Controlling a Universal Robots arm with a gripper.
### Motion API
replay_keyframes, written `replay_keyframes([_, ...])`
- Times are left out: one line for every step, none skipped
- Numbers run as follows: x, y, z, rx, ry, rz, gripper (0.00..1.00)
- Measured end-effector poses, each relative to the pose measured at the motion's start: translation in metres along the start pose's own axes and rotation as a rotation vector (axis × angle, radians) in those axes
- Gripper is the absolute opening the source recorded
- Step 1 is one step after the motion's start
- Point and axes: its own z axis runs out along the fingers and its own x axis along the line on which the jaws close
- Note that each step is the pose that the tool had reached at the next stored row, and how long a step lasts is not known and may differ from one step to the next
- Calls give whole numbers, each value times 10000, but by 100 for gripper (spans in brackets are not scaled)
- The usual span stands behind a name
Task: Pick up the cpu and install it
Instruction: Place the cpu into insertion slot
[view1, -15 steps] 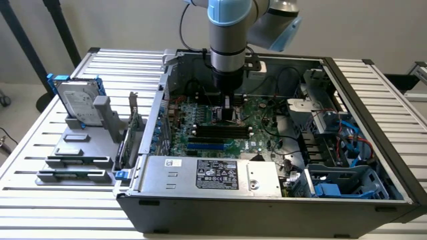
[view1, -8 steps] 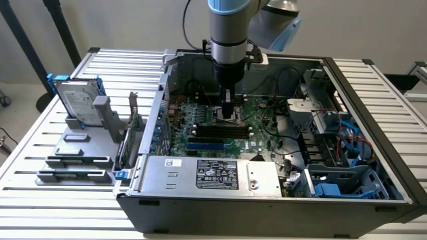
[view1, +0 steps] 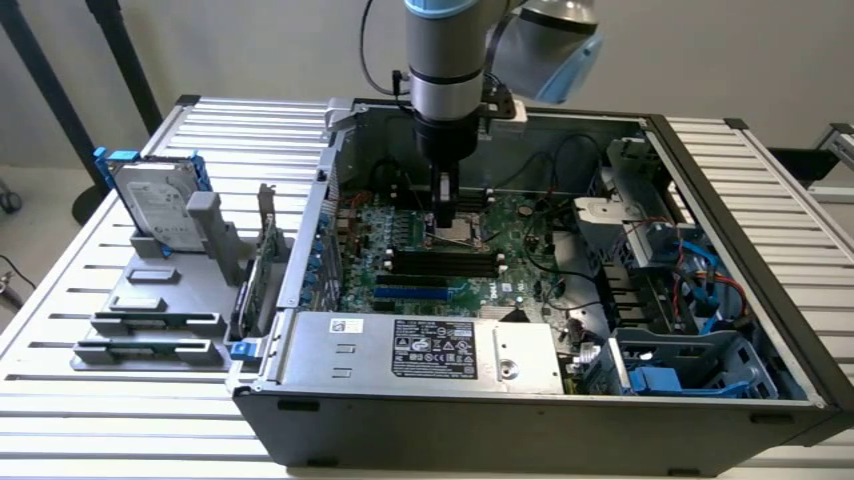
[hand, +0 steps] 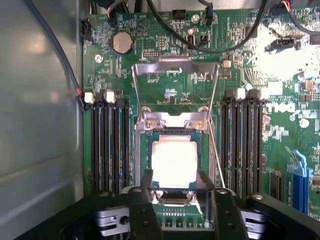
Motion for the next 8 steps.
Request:
replay_keyframes([-3, -28, -5, 10, 3, 2, 42])
replay_keyframes([-6, -57, -11, 19, 4, 1, 36])
replay_keyframes([-10, -90, -17, 28, 5, 1, 36])
replay_keyframes([-14, -122, -24, 35, 6, 3, 24])
replay_keyframes([-17, -152, -30, 39, 8, 3, 24])
replay_keyframes([-19, -175, -40, 44, 8, 4, 18])
replay_keyframes([-19, -191, -48, 51, 7, 4, 13])
replay_keyframes([-19, -195, -51, 52, 8, 4, 13])
